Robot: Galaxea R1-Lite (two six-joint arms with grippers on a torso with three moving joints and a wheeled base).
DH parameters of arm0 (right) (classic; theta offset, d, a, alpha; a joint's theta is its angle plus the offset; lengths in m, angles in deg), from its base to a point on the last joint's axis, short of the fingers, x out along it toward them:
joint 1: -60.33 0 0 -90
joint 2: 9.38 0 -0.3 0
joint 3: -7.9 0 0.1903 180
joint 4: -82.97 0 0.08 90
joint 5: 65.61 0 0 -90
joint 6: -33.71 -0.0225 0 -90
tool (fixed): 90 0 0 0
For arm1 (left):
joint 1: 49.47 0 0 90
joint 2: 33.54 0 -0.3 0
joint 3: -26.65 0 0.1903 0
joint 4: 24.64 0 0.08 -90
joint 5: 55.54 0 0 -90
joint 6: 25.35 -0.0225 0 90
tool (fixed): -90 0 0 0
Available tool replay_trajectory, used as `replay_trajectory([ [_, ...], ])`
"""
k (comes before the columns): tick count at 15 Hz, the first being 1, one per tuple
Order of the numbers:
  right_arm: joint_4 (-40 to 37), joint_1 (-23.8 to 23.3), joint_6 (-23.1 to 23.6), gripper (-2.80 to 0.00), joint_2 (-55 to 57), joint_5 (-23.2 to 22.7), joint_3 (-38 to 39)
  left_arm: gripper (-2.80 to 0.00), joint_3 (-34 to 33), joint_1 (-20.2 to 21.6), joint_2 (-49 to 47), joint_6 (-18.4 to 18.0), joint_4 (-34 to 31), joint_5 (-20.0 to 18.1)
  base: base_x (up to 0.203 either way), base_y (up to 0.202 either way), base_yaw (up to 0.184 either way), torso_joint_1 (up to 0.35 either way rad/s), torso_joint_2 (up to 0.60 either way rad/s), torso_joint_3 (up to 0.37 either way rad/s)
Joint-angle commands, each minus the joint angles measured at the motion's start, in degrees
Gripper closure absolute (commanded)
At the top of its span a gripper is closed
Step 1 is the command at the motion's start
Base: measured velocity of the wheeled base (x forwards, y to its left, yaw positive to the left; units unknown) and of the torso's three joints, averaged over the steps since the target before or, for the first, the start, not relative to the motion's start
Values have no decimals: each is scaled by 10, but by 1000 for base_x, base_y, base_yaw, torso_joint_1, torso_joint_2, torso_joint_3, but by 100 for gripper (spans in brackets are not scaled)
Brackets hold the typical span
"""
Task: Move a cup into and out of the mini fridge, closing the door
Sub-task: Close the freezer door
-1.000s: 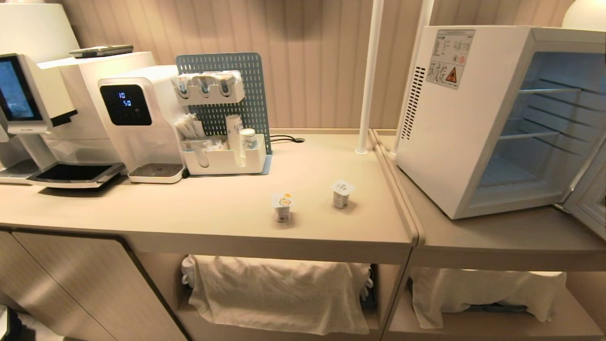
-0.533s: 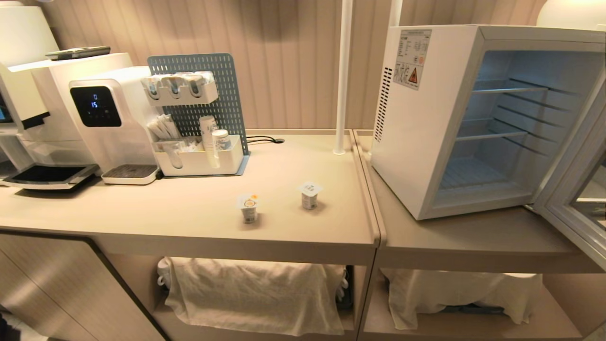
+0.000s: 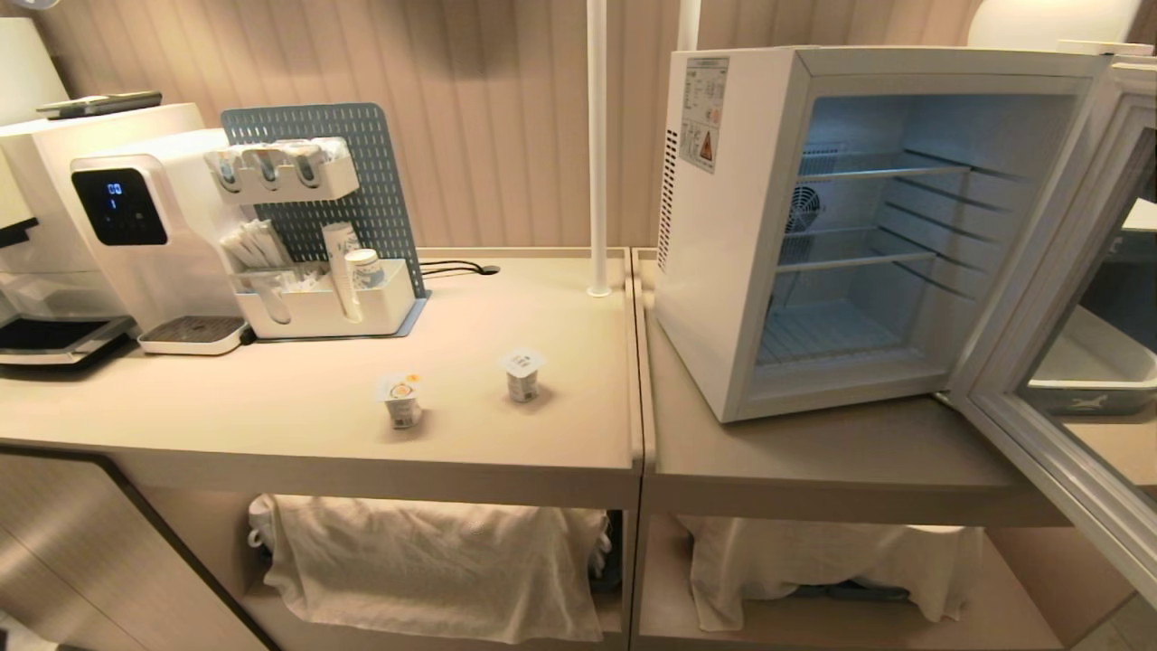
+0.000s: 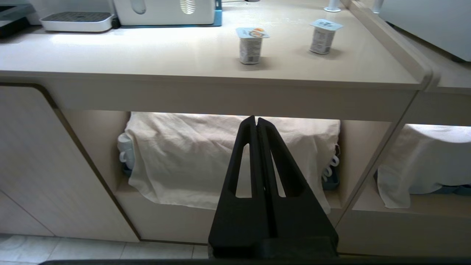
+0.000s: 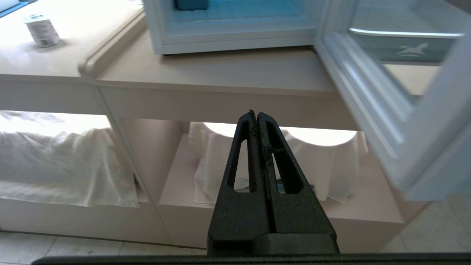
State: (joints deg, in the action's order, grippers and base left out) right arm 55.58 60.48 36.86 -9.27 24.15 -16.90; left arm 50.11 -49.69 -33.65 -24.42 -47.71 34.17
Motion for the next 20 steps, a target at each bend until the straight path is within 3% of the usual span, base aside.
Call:
replay_trajectory([
  [1,0,0,0,0,2,-1,0,0,0,0,0,0,0,0,0,-200,1,2,10,10],
  [20,-6,0,0,0,3,-1,-2,0,0,0,0,1,0,0,0,-194,-1,2,3,3],
])
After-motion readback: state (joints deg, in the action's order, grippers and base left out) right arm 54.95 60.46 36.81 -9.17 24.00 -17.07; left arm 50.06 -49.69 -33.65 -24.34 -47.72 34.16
